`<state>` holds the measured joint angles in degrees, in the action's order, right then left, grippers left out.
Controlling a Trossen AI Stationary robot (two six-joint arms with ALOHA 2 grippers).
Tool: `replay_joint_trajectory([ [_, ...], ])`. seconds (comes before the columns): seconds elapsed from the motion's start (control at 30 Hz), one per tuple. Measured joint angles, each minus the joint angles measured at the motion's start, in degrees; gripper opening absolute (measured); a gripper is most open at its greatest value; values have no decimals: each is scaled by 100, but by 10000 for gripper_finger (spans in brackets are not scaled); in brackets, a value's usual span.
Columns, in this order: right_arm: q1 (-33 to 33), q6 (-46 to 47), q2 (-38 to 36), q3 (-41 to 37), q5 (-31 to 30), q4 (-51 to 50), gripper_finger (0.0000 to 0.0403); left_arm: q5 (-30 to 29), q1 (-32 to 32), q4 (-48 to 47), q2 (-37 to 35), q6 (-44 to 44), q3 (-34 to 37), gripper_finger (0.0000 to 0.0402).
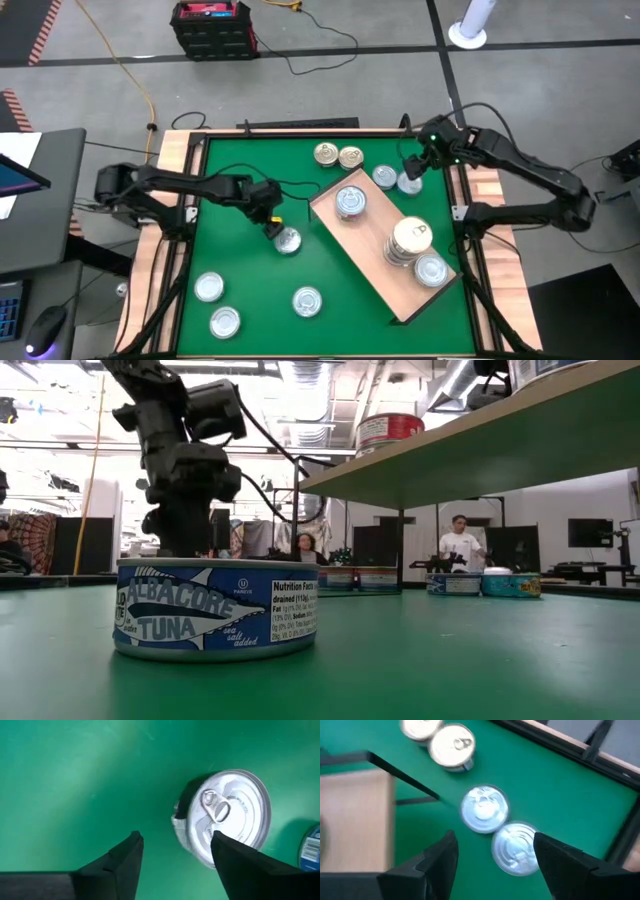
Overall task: Stack canned seafood by type on shelf
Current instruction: Stack the blue tuna can on top of the red tuna can on the shelf
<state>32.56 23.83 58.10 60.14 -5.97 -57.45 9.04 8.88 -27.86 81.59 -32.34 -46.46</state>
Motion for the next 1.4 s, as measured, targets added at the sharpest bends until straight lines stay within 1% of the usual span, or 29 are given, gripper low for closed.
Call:
replay_joint_trajectory([
  [0.17,45,-39,-123,0,163,254,281,66,0,168,286,0,0,184],
  [0.27,50,-57,-223,0,176,374,281,72,28,115,352,-5,-3,154],
  [0.37,52,-57,-306,0,301,494,281,101,63,79,355,-26,-9,102],
  [0.47,50,-55,-355,0,409,609,281,153,109,68,353,-4,-14,31],
  [0.5,50,-55,-368,0,448,648,281,155,131,38,352,-4,-17,16],
  [0.53,49,-52,-373,0,491,684,281,165,158,12,351,-4,-19,10],
  [0.67,48,-56,-371,0,698,740,281,313,321,-190,349,2,-20,2],
  [0.83,48,-125,-371,0,797,738,281,646,751,-589,347,127,-20,1],
  [1.03,48,-172,-371,0,910,738,281,657,1356,-954,370,395,6,0],
  [1.17,48,-205,-371,0,920,737,281,697,1660,-1004,309,490,6,0],
  [1.27,48,-201,-371,0,922,736,281,545,1812,-1150,79,550,1,0],
  [1.4,48,-237,-379,0,922,738,281,-253,1854,-1658,-435,614,-168,0],
])
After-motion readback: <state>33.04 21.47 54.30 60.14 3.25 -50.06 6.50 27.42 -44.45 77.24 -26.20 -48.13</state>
